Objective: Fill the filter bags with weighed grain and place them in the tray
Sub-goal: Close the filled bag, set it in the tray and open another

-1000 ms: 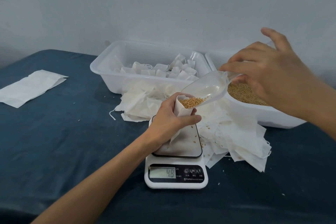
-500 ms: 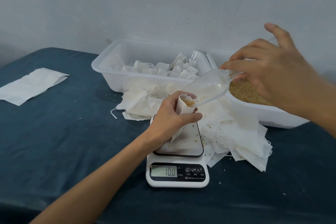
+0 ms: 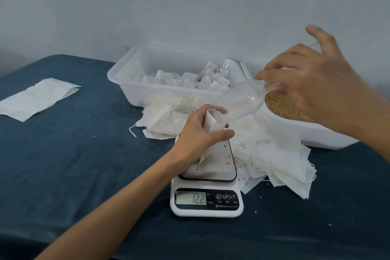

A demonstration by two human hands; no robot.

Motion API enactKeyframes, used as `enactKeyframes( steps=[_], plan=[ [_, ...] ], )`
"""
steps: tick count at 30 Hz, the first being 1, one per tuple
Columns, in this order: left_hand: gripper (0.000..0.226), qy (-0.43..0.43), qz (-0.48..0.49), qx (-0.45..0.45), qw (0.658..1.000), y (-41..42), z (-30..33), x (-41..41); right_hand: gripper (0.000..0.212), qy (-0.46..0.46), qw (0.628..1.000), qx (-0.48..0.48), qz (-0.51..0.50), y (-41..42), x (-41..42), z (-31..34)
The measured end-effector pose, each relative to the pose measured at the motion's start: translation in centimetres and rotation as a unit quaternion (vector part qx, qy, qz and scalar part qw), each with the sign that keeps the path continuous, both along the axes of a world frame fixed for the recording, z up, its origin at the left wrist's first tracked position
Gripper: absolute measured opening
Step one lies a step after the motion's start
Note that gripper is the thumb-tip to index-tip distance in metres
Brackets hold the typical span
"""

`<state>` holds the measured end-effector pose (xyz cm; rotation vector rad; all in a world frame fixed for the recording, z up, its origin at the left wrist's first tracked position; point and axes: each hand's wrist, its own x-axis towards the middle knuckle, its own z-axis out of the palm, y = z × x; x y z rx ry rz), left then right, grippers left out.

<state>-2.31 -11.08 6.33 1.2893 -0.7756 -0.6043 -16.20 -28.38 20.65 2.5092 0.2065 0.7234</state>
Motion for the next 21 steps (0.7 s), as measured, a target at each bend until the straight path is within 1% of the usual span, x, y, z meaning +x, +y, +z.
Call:
enactKeyframes(
  steps=[4, 15, 21],
  plan=[
    [0.046, 0.010, 0.015, -0.003, 1.000, 0.0, -0.1, 0.0, 0.030, -0.002, 1.000, -0.006, 0.005, 0.2, 0.3, 0.1],
    [0.043, 0.007, 0.075, -0.004, 0.997, -0.1, -0.4, 0.3, 0.043, -0.010, 0.998, -0.061, 0.028, 1.0, 1.5, 0.4],
    [0.043, 0.006, 0.080, -0.007, 0.997, -0.2, -0.5, 0.4, 0.042, -0.019, 0.994, -0.099, 0.051, 1.3, 2.4, 0.8]
  ],
)
